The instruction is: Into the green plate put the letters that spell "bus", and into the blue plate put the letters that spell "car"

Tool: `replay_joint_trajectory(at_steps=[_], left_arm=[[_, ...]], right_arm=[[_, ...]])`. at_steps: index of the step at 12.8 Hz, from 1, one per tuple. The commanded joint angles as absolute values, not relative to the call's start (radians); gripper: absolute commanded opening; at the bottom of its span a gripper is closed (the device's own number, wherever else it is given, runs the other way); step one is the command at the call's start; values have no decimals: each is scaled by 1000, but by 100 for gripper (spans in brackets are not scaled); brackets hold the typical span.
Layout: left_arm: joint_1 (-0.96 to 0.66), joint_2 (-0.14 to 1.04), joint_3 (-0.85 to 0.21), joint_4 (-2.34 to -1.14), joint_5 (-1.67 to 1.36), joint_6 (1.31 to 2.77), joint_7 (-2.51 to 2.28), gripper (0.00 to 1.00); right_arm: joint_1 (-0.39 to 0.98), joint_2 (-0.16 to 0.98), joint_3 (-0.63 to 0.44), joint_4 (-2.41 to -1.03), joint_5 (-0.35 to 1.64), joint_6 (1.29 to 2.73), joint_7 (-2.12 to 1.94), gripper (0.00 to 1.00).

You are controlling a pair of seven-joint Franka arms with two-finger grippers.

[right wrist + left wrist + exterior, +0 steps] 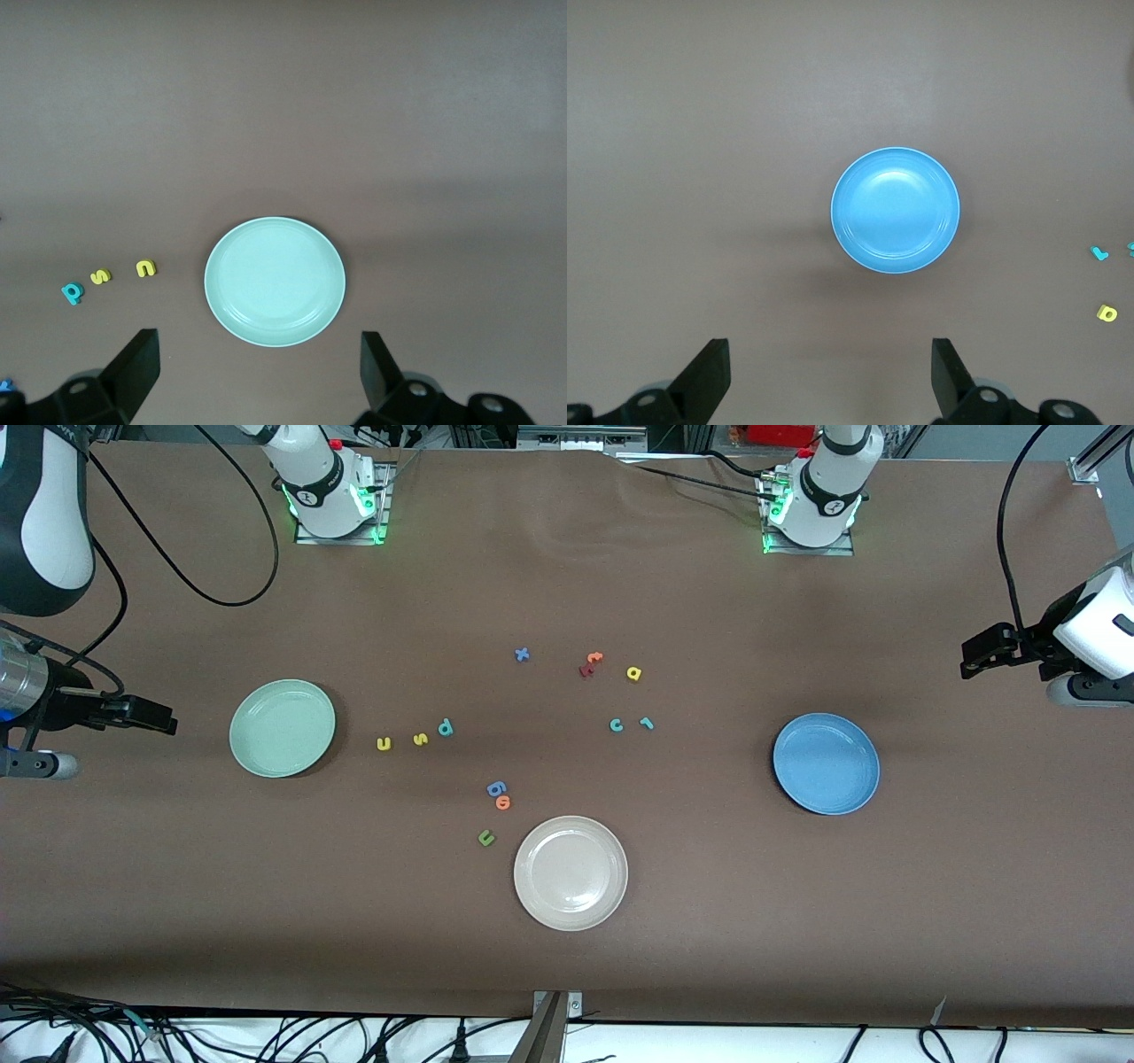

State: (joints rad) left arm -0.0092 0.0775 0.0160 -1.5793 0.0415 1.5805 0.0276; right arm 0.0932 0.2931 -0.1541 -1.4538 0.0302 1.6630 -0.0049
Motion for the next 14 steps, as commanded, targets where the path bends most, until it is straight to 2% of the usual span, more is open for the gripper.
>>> replay_joint_trajectory(at_steps=[1, 14], left_arm=[[-12, 71, 20, -1588, 20, 1575, 41, 100], [-14, 74, 6, -1589, 20, 1575, 18, 100]], right_arm=[[83, 284, -149, -1463, 48, 1671, -9, 100], [83, 284, -149, -1463, 48, 1671, -11, 100]])
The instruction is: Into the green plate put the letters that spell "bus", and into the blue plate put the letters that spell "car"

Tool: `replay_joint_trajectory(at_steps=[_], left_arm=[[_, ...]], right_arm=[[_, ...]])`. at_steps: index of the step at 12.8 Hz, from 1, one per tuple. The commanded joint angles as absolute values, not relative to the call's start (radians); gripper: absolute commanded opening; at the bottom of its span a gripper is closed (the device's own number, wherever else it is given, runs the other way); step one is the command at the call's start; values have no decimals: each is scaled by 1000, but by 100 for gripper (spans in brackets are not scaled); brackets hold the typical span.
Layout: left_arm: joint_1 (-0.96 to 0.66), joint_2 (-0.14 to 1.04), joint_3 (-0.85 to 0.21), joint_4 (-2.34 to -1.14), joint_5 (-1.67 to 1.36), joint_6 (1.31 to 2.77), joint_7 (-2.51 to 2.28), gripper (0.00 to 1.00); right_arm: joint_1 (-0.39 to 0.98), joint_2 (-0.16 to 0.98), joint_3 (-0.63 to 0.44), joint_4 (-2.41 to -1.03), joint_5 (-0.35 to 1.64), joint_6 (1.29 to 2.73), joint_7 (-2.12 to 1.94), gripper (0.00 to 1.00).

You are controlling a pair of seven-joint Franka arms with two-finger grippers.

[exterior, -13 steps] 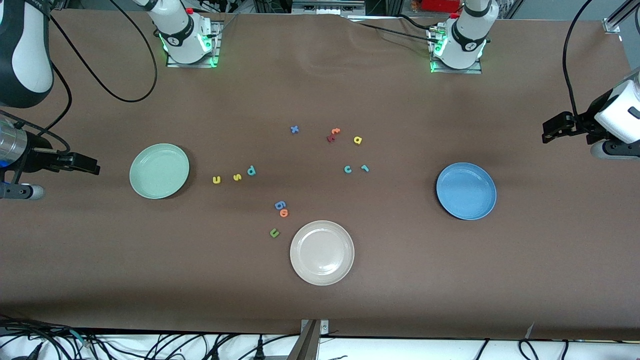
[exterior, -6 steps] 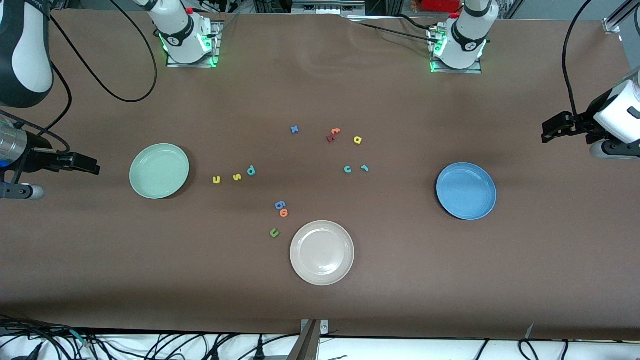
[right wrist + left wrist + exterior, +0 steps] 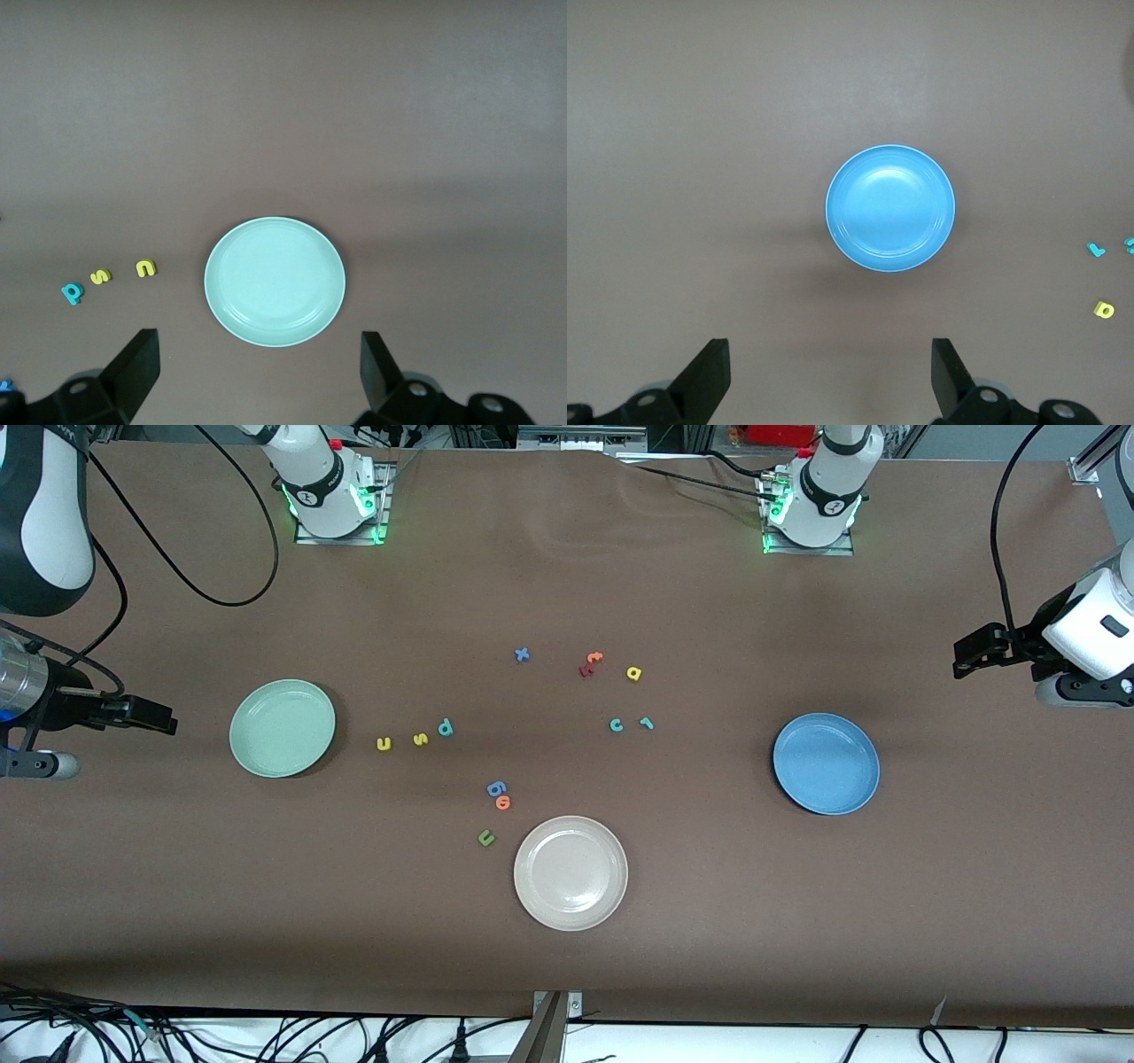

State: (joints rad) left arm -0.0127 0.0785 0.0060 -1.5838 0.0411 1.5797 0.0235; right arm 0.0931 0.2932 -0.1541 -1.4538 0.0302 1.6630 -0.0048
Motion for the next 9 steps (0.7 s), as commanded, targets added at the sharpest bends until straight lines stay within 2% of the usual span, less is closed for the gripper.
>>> replay_joint_trajectory(at_steps=[1, 9], left_arm=[[-14, 74, 6, -1589, 20, 1575, 18, 100], [-14, 74, 6, -1589, 21, 1575, 11, 100]], right_arm=[[83, 284, -149, -1463, 48, 1671, -9, 100], [83, 284, -149, -1463, 48, 1670, -11, 100]])
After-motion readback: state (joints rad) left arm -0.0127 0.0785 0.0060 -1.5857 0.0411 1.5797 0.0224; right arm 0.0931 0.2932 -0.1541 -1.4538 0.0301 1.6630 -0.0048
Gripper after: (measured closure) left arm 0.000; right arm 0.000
